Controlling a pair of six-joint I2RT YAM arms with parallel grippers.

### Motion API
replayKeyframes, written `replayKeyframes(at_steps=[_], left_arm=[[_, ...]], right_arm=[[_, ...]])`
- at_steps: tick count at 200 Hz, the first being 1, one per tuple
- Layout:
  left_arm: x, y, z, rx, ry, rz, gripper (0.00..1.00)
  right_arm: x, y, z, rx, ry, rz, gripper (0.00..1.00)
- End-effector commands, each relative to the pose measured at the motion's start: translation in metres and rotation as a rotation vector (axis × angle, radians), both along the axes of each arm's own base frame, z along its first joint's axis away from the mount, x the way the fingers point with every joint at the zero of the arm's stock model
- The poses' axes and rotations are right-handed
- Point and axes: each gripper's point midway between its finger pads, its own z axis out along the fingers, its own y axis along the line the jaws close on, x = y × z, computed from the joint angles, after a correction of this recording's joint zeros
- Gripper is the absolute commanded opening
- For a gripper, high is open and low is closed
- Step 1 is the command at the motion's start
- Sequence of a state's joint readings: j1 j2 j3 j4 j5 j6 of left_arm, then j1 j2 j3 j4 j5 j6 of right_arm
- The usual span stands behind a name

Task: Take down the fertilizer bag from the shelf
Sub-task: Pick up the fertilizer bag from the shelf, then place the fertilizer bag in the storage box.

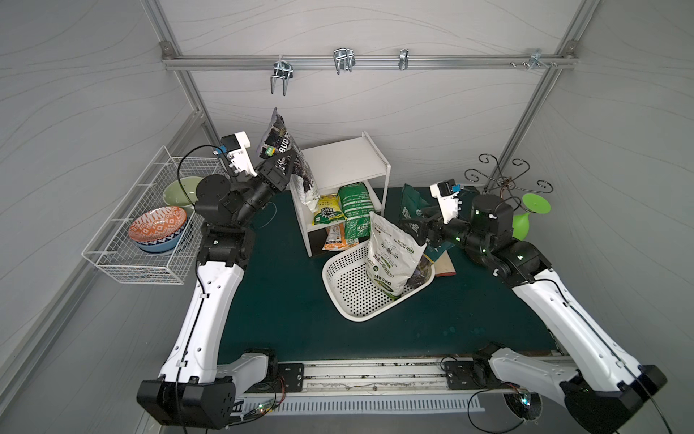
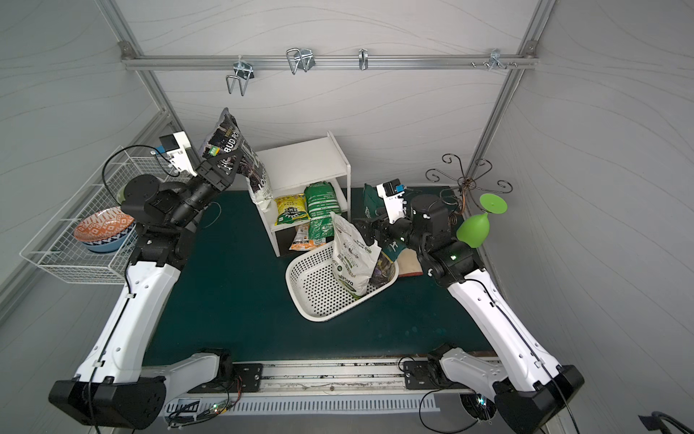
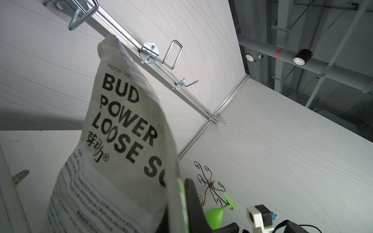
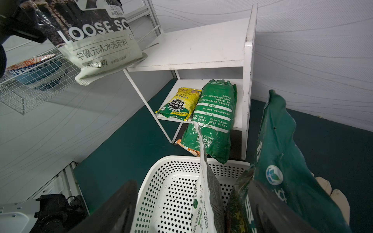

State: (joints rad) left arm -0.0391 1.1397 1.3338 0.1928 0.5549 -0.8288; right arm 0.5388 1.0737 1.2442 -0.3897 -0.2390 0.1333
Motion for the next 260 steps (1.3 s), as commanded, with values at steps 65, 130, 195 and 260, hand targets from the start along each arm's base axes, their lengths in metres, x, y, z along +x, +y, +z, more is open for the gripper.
replayKeyframes(at_steps=[65,130,195,260], left_arm=[[-0.104,-0.048,0.051,0.104,-0.322,-0.213,0.00],[-0.087,-0.062,-0.029,0.015,-0.139,-0.189,0.00],[-0.081,-0.106,-0.118,0.075,0.067,-0.252,0.00],[-0.069,-0.130,-0.201,0.125,0.215,-0.169,0.00]], right_arm=[[-0.008,-0.004,0.019,0.040,-0.027,0.001,0.88],[-0.010,-0.005,0.020,0.051,-0.021,0.002,0.89],[-0.009,-0.004,0.012,0.052,0.000,-0.003,0.89],[-0.008,-0.004,0.004,0.051,0.016,-0.006,0.89]])
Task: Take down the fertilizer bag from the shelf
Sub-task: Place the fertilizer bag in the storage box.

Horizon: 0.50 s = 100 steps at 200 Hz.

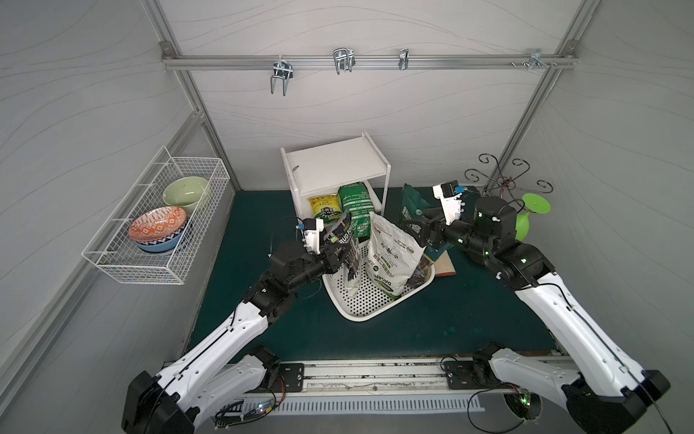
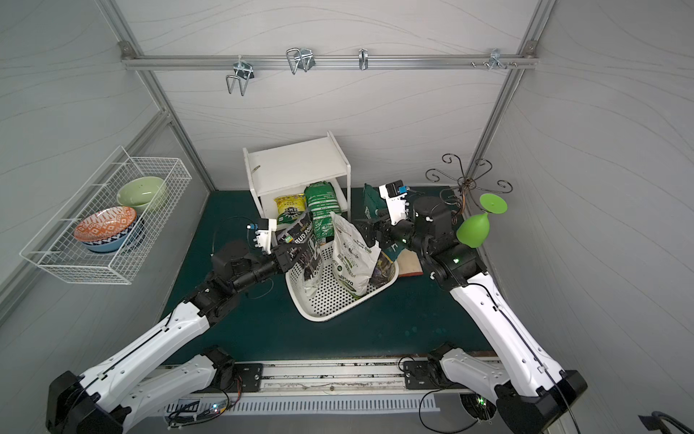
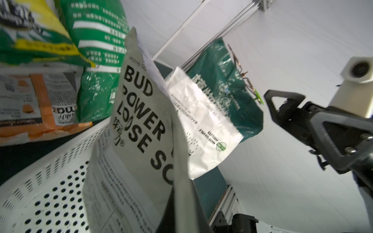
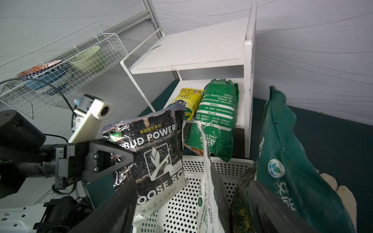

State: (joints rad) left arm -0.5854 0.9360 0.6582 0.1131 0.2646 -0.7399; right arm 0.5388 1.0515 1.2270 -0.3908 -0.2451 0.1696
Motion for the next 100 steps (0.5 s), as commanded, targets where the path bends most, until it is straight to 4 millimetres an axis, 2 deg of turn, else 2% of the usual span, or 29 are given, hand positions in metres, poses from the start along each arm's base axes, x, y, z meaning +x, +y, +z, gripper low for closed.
replayKeyframes(at_steps=[1,28,80,84,100], left_arm=[[0.011,-0.005,0.065,-0.114,-0.242,0.068,0.00],[0.018,-0.020,0.039,-0.048,-0.214,0.090,0.00],[0.034,-0.044,-0.001,0.035,-0.146,0.165,0.00],[0.035,-0.047,0.004,0.014,-0.159,0.172,0.00],[0.042,-0.054,0.000,-0.004,-0.137,0.208,0.00]], right_arm=[[-0.002,-0.001,0.005,0.025,-0.008,-0.002,0.89],[-0.002,-0.001,0.003,0.025,-0.005,-0.001,0.89],[-0.003,-0.004,0.000,0.016,-0.008,-0.010,0.89],[-0.003,-0.004,0.000,0.013,-0.010,-0.011,0.89],[-0.002,-0.004,-0.003,0.011,-0.006,-0.012,0.89]])
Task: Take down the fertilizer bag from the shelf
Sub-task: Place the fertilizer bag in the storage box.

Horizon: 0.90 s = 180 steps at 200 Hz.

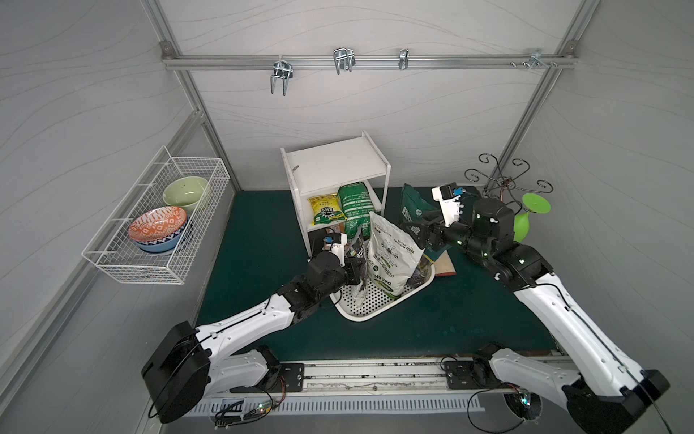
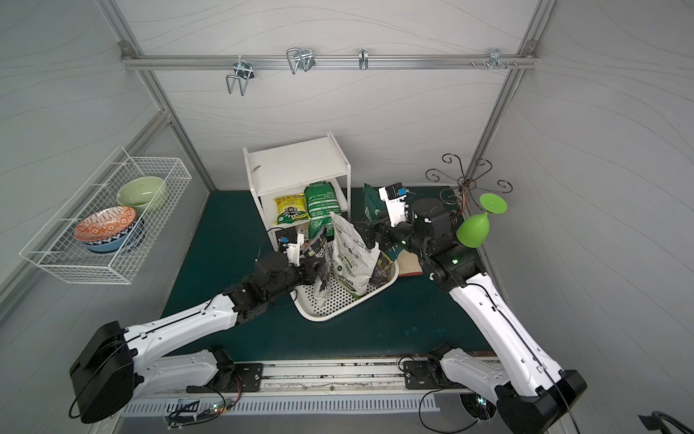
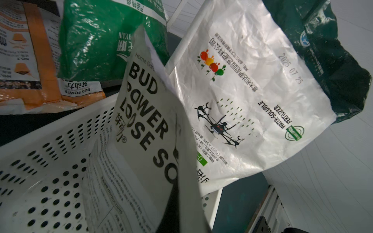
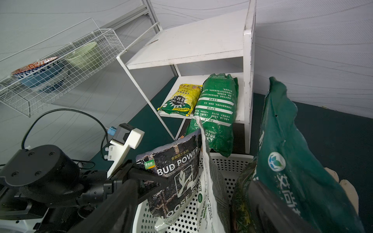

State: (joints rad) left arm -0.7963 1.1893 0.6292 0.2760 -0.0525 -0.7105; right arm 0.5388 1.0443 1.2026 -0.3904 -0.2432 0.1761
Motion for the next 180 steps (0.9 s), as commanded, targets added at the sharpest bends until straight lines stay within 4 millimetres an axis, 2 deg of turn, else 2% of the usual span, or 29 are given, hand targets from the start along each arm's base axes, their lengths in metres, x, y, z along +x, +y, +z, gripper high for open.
replayKeyframes(at_steps=[1,32,51,68,80,95,106,122,127,146,165,180], left_arm=[[0.028,-0.012,0.066,-0.166,-0.163,0.115,0.00],[0.035,-0.039,0.059,-0.182,-0.119,0.126,0.00],[0.031,-0.057,0.043,-0.189,-0.049,0.099,0.00],[0.026,-0.062,0.026,-0.218,0.029,0.095,0.00],[0.023,-0.061,0.021,-0.241,0.054,0.090,0.14],[0.018,-0.058,0.020,-0.244,0.064,0.080,0.43],[0.015,-0.055,0.025,-0.236,0.061,0.077,0.63],[0.012,-0.051,0.042,-0.237,0.025,0.064,0.76],[0.009,-0.048,0.041,-0.214,0.028,0.062,0.78],[0.005,-0.039,0.066,-0.184,-0.054,0.045,0.81],[-0.001,-0.025,0.100,-0.099,-0.207,0.020,0.83],[-0.005,-0.009,0.121,0.033,-0.330,0.017,0.91]], right_arm=[[-0.002,-0.003,0.007,0.016,-0.026,-0.008,0.89],[-0.003,-0.004,0.004,0.010,-0.021,-0.007,0.89],[-0.004,-0.006,0.005,0.000,-0.033,-0.014,0.89],[-0.005,-0.010,0.005,-0.005,-0.040,-0.025,0.89],[-0.006,-0.012,0.005,-0.007,-0.048,-0.031,0.89],[-0.007,-0.013,0.005,-0.007,-0.054,-0.033,0.90],[-0.006,-0.013,0.004,-0.008,-0.055,-0.034,0.89],[-0.006,-0.011,0.003,-0.004,-0.046,-0.028,0.90],[-0.005,-0.010,0.003,-0.004,-0.044,-0.026,0.90],[-0.006,-0.009,0.007,0.007,-0.047,-0.022,0.90],[-0.006,-0.009,0.008,0.008,-0.052,-0.018,0.90],[-0.006,-0.008,0.009,0.009,-0.054,-0.015,0.90]])
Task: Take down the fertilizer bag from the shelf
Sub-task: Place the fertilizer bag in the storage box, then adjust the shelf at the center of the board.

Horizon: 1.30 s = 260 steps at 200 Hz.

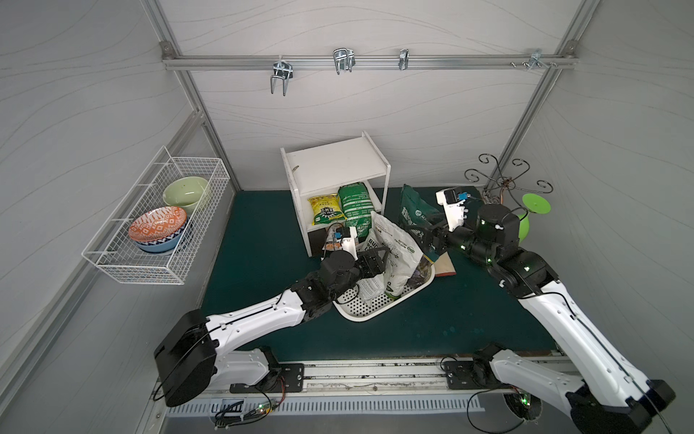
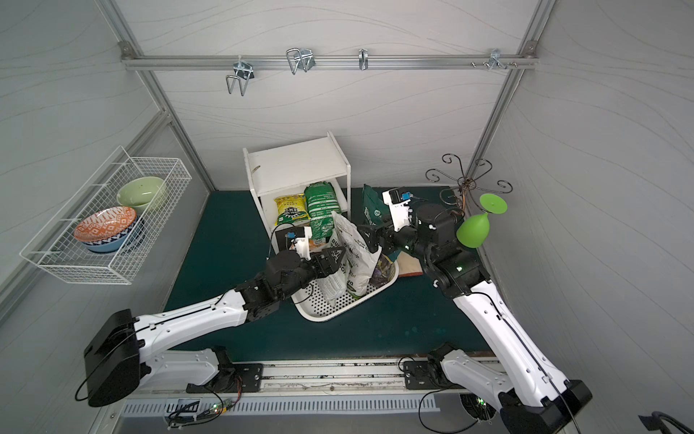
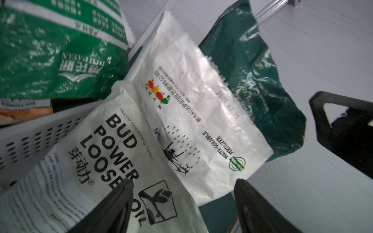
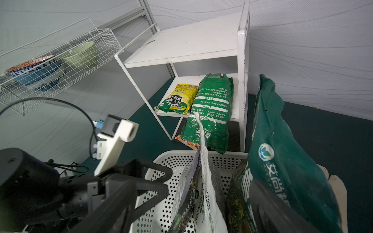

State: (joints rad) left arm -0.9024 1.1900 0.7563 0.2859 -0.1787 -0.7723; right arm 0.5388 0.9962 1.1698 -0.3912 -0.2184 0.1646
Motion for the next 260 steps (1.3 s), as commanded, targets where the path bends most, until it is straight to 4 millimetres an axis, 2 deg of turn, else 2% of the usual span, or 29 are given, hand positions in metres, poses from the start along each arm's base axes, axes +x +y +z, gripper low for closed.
replayKeyframes(at_steps=[1,13,27,64,76,88,110,124,159,197,211,238,260], left_arm=[[-0.001,0.020,0.058,0.169,-0.257,0.008,0.92],[0.000,0.042,0.071,0.293,-0.331,0.064,0.98],[0.009,0.072,0.076,0.405,-0.359,0.124,0.98],[0.043,0.171,0.055,0.398,-0.173,0.300,0.98],[0.048,0.195,0.049,0.430,-0.161,0.358,0.98],[0.051,0.209,0.043,0.469,-0.156,0.393,0.98],[0.057,0.217,0.031,0.526,-0.139,0.397,0.96],[0.063,0.216,0.026,0.548,-0.141,0.389,0.91],[0.085,0.221,0.018,0.568,-0.128,0.421,0.59],[0.109,0.221,0.021,0.550,-0.142,0.450,0.57],[0.117,0.221,0.023,0.546,-0.149,0.461,0.49],[0.135,0.225,0.026,0.537,-0.154,0.483,0.26],[0.151,0.233,0.025,0.532,-0.138,0.508,0.23]], right_arm=[[0.000,0.000,0.009,0.015,-0.029,0.006,0.90],[0.000,0.001,0.009,0.016,-0.027,0.011,0.89],[0.001,0.003,0.009,0.018,-0.022,0.016,0.90],[0.003,0.006,0.007,0.020,-0.014,0.024,0.90],[0.004,0.006,0.005,0.016,-0.011,0.022,0.90],[0.004,0.006,0.004,0.012,-0.011,0.023,0.90],[0.007,0.007,0.003,0.002,-0.008,0.022,0.90],[0.008,0.008,0.002,-0.002,-0.005,0.023,0.90],[0.010,0.010,-0.002,-0.009,0.002,0.026,0.90],[0.011,0.009,-0.004,-0.021,0.000,0.024,0.90],[0.012,0.009,-0.006,-0.026,0.002,0.024,0.90],[0.013,0.010,-0.010,-0.032,0.009,0.022,0.90],[0.014,0.010,-0.013,-0.038,0.014,0.023,0.90]])
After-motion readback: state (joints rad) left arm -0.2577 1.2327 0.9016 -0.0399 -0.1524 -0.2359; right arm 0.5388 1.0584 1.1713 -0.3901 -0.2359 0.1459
